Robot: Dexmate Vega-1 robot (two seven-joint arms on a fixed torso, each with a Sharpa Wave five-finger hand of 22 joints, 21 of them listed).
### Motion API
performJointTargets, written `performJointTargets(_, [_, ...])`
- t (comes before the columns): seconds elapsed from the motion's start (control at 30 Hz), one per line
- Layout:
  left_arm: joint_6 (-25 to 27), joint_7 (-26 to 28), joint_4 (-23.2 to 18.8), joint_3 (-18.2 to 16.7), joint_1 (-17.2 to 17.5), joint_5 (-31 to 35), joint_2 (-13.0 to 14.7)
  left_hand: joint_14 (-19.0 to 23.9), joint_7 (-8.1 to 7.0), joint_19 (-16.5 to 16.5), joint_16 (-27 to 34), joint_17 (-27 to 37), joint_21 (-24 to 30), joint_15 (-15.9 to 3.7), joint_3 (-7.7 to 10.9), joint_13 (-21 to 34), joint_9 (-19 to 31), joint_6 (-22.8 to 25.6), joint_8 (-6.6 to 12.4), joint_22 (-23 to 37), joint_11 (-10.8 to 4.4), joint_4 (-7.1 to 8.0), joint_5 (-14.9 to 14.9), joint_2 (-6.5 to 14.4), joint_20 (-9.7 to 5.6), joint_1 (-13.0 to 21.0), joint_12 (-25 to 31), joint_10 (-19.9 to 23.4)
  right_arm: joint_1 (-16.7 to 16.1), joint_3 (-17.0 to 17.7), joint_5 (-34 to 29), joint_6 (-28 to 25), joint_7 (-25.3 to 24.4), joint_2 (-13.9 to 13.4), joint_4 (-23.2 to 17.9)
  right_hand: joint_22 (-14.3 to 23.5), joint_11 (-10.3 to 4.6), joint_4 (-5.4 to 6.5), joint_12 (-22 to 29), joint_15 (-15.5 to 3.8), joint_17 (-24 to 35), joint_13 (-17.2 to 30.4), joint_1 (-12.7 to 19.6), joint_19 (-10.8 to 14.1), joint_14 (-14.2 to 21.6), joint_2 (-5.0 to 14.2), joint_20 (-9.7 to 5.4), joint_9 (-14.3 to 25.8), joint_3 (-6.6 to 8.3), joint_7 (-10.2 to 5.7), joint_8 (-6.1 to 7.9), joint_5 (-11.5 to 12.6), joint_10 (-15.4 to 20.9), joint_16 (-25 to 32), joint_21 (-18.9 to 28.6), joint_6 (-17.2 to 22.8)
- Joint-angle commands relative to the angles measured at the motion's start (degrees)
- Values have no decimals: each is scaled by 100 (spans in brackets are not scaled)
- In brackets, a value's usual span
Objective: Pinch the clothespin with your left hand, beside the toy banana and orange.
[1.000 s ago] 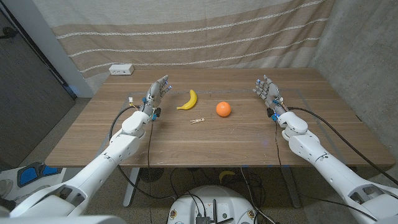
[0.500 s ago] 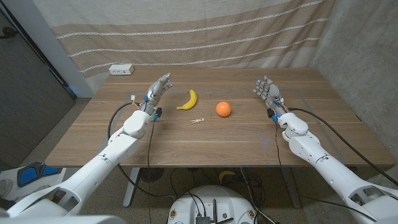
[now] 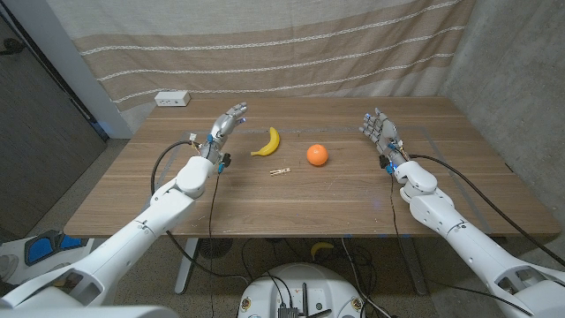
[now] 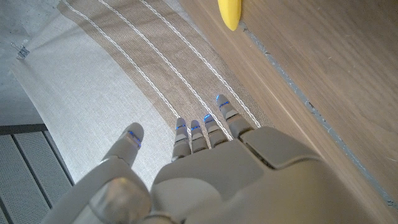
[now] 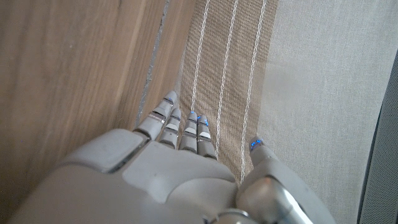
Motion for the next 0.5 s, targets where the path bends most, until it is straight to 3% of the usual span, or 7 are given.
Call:
performJointTargets(0.03, [320, 238, -493, 62, 124, 654, 278, 25, 2, 22, 13, 10, 46, -11, 5, 18, 16, 77, 36, 23, 24, -55, -39, -38, 13, 17, 51, 57, -72, 21, 5, 69, -13, -3, -51, 22, 12, -28, 23, -16, 9, 15, 19, 54, 46, 27, 7, 33, 7, 5, 19, 9, 48, 48, 15, 71])
performJointTargets(0.5, [673, 280, -938, 53, 249, 1093, 518, 35, -14, 33, -13, 11, 29, -35, -18, 19, 21, 425, 104, 26, 3, -201, -55, -59, 16, 51, 43, 119, -171, 58, 45, 129, 14, -32, -128, 23, 5, -64, 16, -6, 8, 16, 29, 62, 49, 27, 13, 35, 8, 4, 14, 3, 54, 51, 11, 84])
